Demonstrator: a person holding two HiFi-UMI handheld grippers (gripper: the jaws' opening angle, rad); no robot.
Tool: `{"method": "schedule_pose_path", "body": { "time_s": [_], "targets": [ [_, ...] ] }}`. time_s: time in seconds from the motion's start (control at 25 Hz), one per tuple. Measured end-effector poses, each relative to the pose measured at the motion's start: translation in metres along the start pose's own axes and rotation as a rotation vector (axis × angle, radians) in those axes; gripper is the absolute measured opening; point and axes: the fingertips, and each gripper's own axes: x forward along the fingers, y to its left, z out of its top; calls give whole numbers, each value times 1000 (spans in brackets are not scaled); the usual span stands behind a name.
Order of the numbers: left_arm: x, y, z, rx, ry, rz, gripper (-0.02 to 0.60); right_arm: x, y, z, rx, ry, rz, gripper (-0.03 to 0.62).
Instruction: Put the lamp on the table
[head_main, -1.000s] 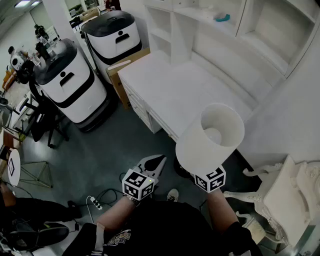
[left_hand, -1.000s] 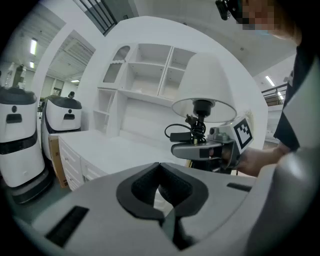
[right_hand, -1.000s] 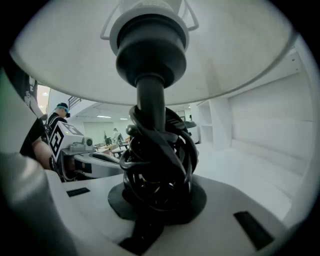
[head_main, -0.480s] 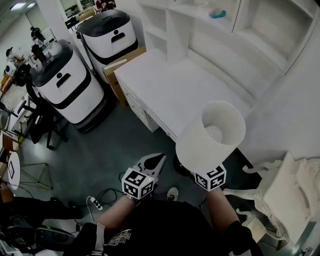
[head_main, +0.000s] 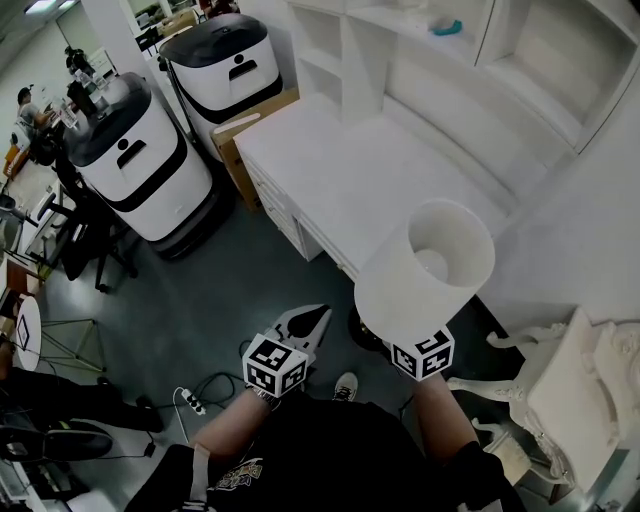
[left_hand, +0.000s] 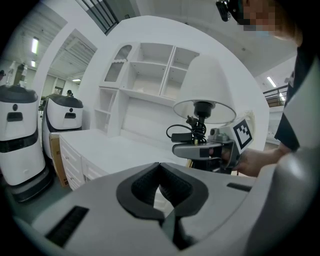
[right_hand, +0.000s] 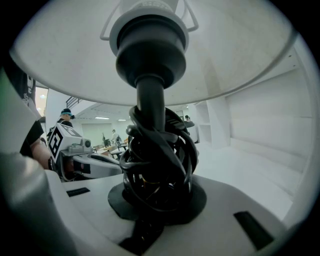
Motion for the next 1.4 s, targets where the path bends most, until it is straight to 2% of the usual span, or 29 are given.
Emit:
{"method": "schedule_pose_path", "body": {
  "time_s": [0.68, 1.4],
  "targets": [
    [-23, 37, 4, -7, 3, 27, 6, 35, 11, 8, 10, 2, 9, 61],
    [-52, 109, 20, -8, 2, -2, 6, 103, 30, 31, 38, -8, -42, 61]
  ]
}}
